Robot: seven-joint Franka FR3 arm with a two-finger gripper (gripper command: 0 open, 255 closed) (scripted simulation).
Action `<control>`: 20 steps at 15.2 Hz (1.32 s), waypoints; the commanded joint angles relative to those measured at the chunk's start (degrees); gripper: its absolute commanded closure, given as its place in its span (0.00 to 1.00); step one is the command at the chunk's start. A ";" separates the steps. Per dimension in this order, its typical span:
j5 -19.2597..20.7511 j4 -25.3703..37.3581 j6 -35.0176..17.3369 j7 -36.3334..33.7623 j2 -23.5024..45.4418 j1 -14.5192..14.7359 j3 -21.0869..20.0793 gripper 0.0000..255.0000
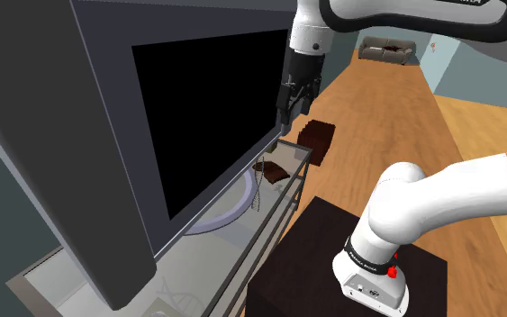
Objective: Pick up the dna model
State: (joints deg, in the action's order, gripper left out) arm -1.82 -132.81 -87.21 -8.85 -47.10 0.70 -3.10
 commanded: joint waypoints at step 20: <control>3.56 -6.91 -34.28 -6.59 28.52 -7.68 2.80 0.00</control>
State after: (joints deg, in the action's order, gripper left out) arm 1.48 -140.22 -119.83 -15.20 -20.71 -6.48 -0.63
